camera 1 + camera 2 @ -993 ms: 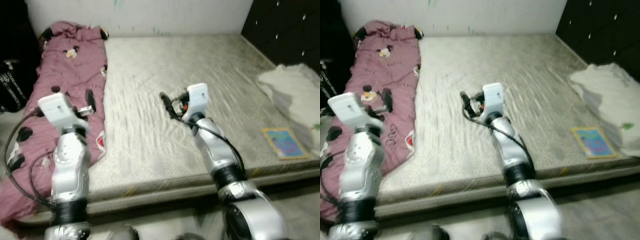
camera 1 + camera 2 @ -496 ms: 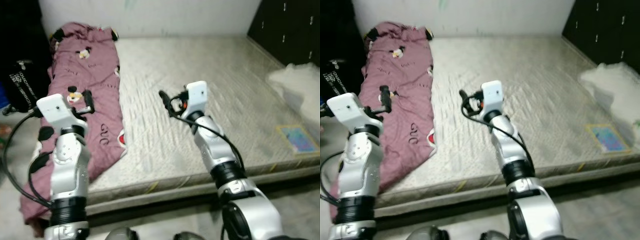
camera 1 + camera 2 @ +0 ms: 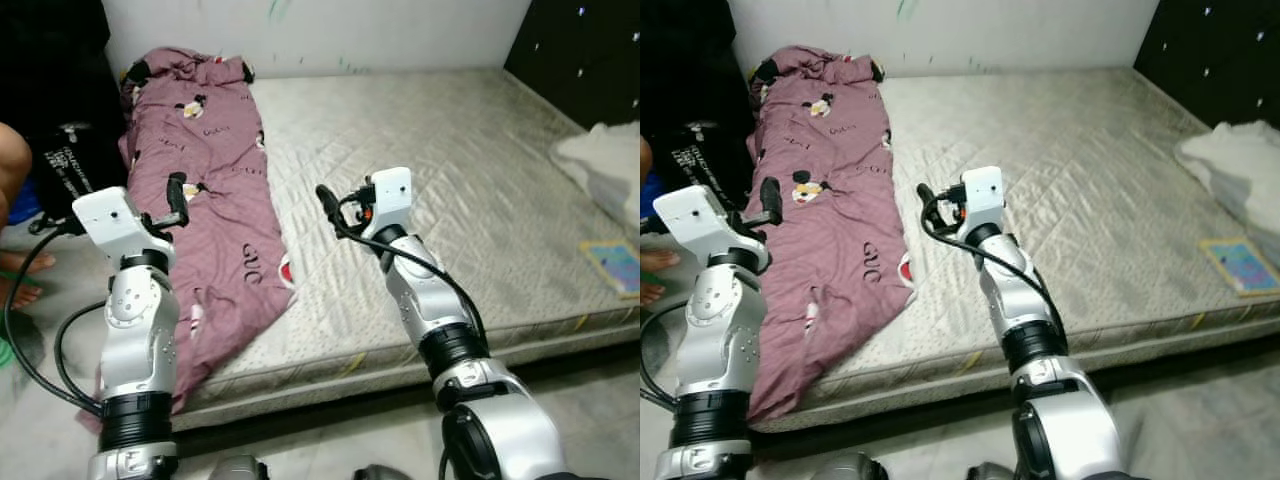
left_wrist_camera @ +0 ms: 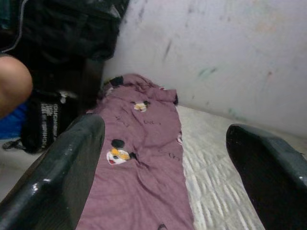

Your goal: Clean up the room

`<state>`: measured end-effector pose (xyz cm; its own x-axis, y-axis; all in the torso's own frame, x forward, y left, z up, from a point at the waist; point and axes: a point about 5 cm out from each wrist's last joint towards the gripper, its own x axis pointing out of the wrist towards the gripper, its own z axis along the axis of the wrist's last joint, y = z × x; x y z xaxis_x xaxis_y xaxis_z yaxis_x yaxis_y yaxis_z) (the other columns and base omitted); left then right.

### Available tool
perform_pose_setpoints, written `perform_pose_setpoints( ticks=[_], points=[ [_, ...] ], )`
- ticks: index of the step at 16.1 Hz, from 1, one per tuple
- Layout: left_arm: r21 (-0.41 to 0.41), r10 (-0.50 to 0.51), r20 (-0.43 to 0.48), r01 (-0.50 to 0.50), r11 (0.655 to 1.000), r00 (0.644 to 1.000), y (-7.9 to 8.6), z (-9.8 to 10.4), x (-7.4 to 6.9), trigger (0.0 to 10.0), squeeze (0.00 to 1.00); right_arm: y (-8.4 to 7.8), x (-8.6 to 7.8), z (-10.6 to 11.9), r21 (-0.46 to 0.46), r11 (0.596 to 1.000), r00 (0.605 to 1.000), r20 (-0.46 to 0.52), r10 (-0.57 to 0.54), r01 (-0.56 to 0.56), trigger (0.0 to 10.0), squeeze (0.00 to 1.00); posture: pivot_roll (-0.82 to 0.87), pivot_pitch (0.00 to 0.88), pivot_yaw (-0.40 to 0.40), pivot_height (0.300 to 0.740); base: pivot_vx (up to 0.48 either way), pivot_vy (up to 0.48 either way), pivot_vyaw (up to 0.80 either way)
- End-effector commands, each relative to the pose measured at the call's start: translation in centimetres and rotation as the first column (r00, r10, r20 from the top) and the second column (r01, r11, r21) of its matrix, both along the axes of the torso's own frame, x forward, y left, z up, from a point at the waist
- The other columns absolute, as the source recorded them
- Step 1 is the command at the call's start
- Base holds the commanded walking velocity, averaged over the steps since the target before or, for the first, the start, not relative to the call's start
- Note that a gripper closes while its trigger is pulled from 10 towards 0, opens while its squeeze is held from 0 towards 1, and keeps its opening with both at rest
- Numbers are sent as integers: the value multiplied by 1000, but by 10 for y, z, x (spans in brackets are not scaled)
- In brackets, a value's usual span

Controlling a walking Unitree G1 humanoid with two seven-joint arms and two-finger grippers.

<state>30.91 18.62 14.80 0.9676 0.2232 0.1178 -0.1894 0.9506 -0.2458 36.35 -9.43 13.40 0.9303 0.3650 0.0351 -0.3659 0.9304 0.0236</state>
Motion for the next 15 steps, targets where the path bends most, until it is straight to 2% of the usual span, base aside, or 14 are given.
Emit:
perform_pose_setpoints(
  ticks=[1,8,9,10,12,13,15],
  points=[
    [8,-3,19,3,1000,1000,1,7,2,10000,0,-1,2,5,7,1000,1000,10,-4,4,10000,0,62,0,-29,740,0,480,0],
    [17,-6,30,5,1000,1000,3,8,4,10000,0,1,5,9,24,1000,1000,10,-1,1,10000,0,65,0,-31,740,0,480,0],
    [20,4,27,-5,1000,1000,4,9,4,10000,0,1,5,8,-5,1000,1000,20,-8,8,10000,0,69,0,-31,740,0,266,0],
    [25,8,35,-9,1000,999,4,10,3,10000,0,0,3,0,-23,1000,1000,4,-17,17,10000,0,83,0,-37,740,0,0,0],
    [30,13,44,-14,999,999,6,10,-4,10000,0,-5,0,-10,43,998,997,-70,-45,48,10000,0,93,0,-60,740,0,0,0],
    [33,27,35,-28,999,999,9,7,-7,10000,0,-4,-2,-11,28,999,997,-70,-32,34,10000,0,96,0,-68,740,0,0,0],
    [36,53,3,-53,998,999,9,-4,-16,10000,0,-4,-5,-17,-7,1000,997,-77,-8,7,10000,0,101,0,-71,740,0,0,800]
  ],
)
